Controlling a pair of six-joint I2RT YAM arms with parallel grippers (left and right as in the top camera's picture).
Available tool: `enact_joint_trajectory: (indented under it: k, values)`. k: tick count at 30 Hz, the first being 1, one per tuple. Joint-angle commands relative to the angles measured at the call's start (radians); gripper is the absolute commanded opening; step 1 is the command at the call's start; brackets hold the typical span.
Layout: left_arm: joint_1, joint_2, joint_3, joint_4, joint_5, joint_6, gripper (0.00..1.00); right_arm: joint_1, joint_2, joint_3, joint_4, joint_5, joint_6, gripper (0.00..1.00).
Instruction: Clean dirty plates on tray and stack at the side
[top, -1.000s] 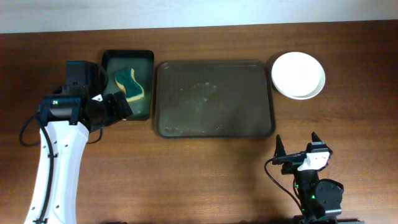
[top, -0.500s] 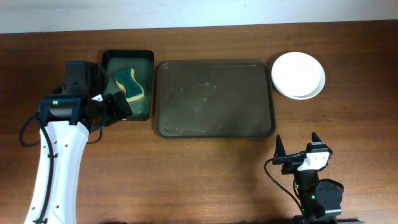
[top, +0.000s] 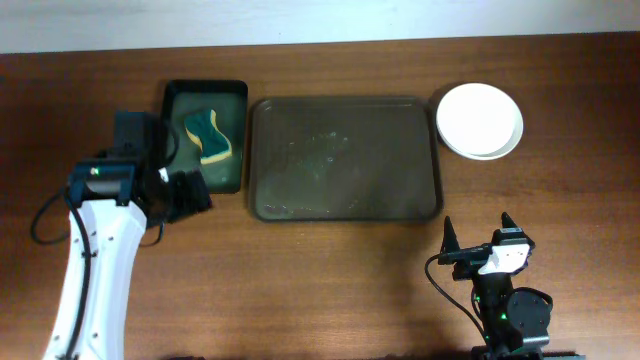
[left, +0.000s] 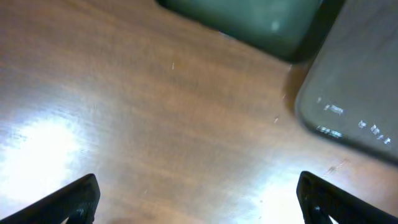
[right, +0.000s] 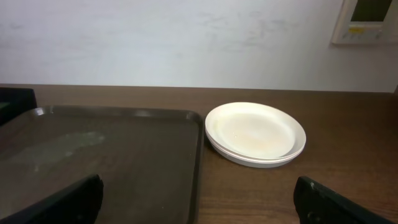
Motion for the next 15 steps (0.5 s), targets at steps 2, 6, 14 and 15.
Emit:
enact_joint_trajectory:
  k: [2,6,14,15]
  values:
    - [-0.014,-0.232,-0.219,0.142,-0.005,0.112,1.00,-0.005,-0.010,-0.007,-0.005,0.016,0.001,0.98]
    - [-0.013,-0.512,-0.470,0.333,0.020,0.142,0.99,-0.005,-0.010,-0.007,-0.005,0.016,0.001,0.98]
    - [-0.013,-1.091,-0.823,0.576,0.019,0.161,0.99,-0.005,-0.010,-0.007,-0.005,0.016,0.001,0.98]
    - [-0.013,-1.133,-0.848,0.603,0.019,0.161,1.00,-0.005,-0.010,-0.007,-0.005,0.016,0.001,0.98]
